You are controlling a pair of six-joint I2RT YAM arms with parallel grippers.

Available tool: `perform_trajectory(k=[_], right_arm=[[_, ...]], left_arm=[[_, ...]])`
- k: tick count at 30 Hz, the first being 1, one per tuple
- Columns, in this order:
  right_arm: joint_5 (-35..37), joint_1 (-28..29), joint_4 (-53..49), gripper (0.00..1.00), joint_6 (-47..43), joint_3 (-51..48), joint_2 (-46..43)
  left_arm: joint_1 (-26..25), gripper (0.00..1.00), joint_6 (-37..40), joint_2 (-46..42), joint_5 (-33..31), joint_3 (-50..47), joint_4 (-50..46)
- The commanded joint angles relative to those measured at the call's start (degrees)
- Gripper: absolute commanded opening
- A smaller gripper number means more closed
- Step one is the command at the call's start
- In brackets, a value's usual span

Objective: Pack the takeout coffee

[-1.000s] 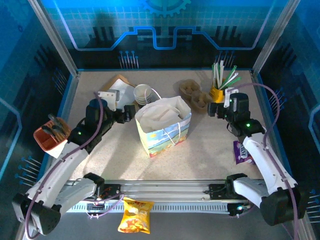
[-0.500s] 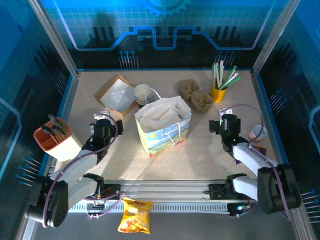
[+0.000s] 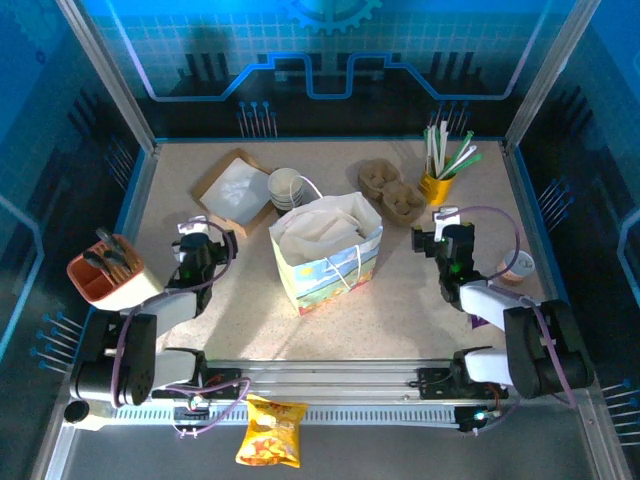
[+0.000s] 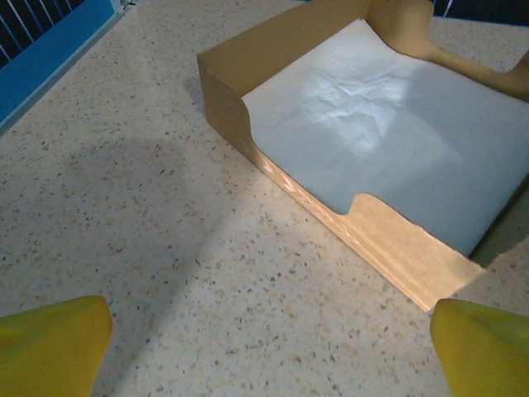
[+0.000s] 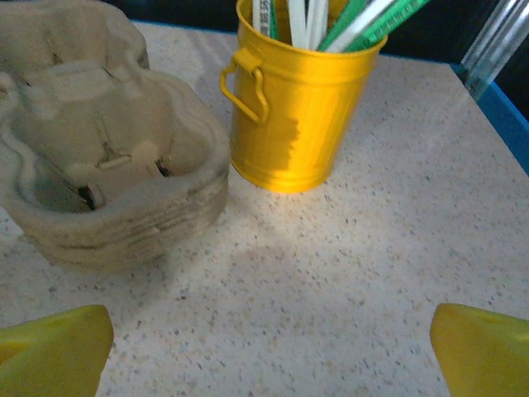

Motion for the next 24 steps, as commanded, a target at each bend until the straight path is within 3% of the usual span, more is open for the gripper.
perform_trajectory(k=[1,6,11,16,24], right_arm=[[-1.8,-0.2,8.1,0.99,-1.7,-0.5,1.8],[-3.9,-0.4,15.7,0.99,-1.8,-1.1,6.9],[-4.4,-0.6,26.0,0.99,-2.7,-2.4,14.4],[-7.2,-2.5,18.1,0.99,-0.6,0.5,13.4],[-9.1,-3.8,17.9,0.99,0.2,0.6,13.4]], left_arm=[[1.5,1.0,0.8,2.0,3.9,1.8,6.9],[1.7,1.0,1.5,6.0,6.3,3.3,10.7],[1.9,1.0,1.9,14.3,8.4,1.9,21.6],[1.7,1.0,3.0,16.7,9.9,2.0,23.9],[1.7,1.0,3.0,16.4,10.1,1.9,23.8]])
